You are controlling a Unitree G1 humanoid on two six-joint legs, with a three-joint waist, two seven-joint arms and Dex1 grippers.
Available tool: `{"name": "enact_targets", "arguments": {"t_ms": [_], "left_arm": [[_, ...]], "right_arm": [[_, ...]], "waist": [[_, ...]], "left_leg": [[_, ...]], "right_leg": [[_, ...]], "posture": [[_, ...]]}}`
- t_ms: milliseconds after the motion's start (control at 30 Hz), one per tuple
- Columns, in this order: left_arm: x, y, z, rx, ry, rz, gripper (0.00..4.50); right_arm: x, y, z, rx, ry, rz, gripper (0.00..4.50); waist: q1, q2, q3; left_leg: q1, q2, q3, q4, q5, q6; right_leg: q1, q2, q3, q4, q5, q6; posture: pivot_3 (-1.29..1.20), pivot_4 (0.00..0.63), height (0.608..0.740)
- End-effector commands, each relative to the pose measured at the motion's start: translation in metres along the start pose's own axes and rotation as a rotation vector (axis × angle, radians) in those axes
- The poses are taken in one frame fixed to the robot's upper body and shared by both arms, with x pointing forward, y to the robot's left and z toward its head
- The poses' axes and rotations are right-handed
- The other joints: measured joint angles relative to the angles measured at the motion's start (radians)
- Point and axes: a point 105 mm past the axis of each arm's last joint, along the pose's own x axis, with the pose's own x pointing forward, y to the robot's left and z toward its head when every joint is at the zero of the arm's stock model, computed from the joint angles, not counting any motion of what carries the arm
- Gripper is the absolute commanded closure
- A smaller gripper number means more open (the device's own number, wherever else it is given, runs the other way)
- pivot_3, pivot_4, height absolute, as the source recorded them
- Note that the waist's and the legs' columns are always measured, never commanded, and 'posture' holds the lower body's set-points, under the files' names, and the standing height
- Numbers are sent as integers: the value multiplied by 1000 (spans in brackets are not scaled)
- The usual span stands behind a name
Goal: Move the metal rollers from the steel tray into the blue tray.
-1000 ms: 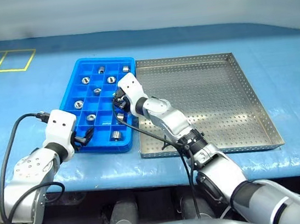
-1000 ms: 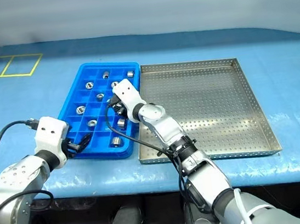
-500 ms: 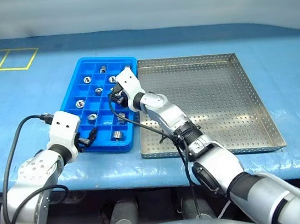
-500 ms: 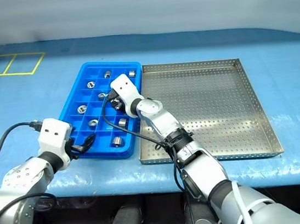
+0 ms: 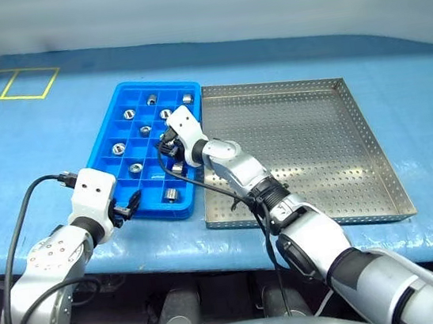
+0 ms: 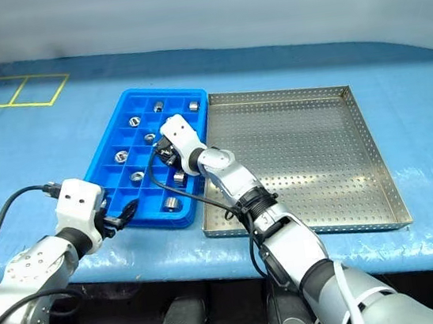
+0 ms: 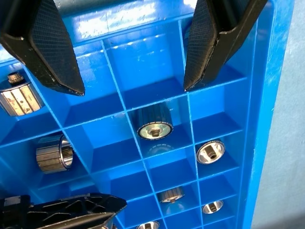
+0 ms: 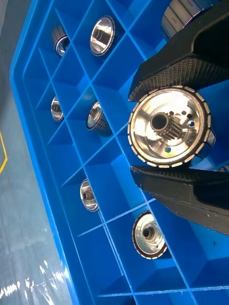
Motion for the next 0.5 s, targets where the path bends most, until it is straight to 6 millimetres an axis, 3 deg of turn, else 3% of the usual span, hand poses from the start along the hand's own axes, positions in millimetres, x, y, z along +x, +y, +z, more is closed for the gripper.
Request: {"name": "enact_targets", "arguments": {"t_ms": [33,267,367,467,500], "left_arm": [[-8,-1,12,22,-52,18,880],[-7,-2,10,18,-47,22,880],[-6,-3,12,17,-51,15,880],[-2,-7,14,21,-57,-5,880],[0,-8,15,23,-61,-14,880]], "right_arm": [[20,42,38,13,-102,101,2561],[22,43,40,30,-105,119,2561],[21,50,37,-8,-105,156,1766],[19,44,42,-17,-157,96,794],[17,41,42,-15,-163,83,794]], "waist": [[7,0,0],[33,0,0],[34,0,0],[34,0,0],[33,0,0]], "left_leg": [[0,0,0,0,0,0],[0,0,0,0,0,0],[0,0,0,0,0,0],[0,0,0,0,0,-1],[0,0,0,0,0,-1]], "right_leg": [[0,0,0,0,0,0],[0,0,0,0,0,0],[0,0,0,0,0,0],[0,0,0,0,0,0],[0,0,0,0,0,0]], "posture": [[430,150,740],[436,150,740],[427,150,740],[409,150,740],[396,150,740]]}}
